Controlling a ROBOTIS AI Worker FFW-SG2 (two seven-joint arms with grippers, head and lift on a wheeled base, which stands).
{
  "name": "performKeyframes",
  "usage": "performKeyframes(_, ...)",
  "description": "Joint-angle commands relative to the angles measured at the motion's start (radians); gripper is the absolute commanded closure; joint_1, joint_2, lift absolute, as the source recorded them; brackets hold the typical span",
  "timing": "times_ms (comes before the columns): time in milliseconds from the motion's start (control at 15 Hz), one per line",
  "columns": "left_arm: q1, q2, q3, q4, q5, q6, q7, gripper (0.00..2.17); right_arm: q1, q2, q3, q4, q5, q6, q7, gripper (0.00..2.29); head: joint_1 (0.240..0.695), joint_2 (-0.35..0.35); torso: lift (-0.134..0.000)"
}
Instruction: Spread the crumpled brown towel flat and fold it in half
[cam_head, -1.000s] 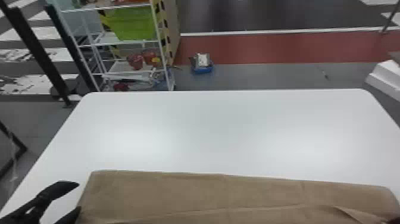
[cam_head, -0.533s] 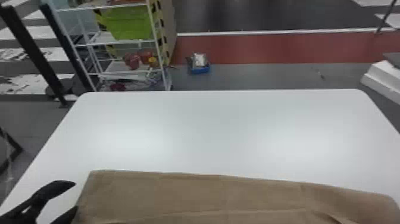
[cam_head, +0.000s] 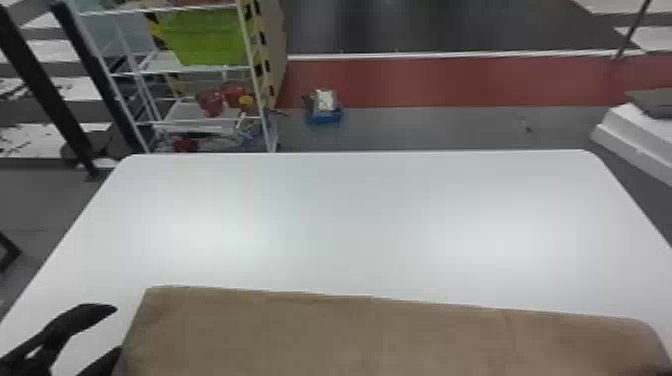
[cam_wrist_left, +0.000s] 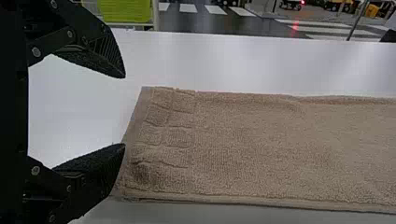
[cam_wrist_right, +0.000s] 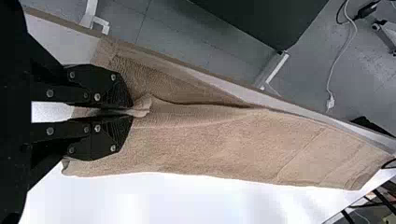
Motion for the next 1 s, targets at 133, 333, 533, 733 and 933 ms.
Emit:
performKeyframes(133, -0.008, -0.003, 0.0, 0.012, -0.003, 0.002, -0.001, 0.43, 0.036, 0.001, -0.015, -0.009, -0.023, 0.023, 0.003, 0.0, 0.695, 0.066, -0.134)
performKeyframes(333, -0.023, -0.003, -0.003, 0.012, -0.008, 0.005, -0.004, 0.43, 0.043, 0.0, -0.063, -0.021, -0.193, 0.225, 0.003, 0.04, 0.695, 0.049, -0.134)
performKeyframes(533, -0.035, -0.003, -0.002, -0.005, 0.009, 0.002, -0.025, 0.43, 0.032, -0.003, -0.091, -0.053, -0.378, 0.563, 0.003, 0.04, 0.695, 0.002, -0.134)
performKeyframes(733, -0.037, -0.003, 0.008, -0.028, 0.035, 0.005, -0.048, 0.43, 0.012, 0.001, -0.095, -0.107, -0.446, 0.82, 0.003, 0.04, 0.695, -0.058, -0.134)
performKeyframes(933, -0.04, -0.003, 0.014, -0.026, 0.136, 0.088, -0.058, 0.43, 0.004, 0.044, -0.077, -0.159, -0.501, 1.014, 0.003, 0.04, 0.695, -0.066, -0.134)
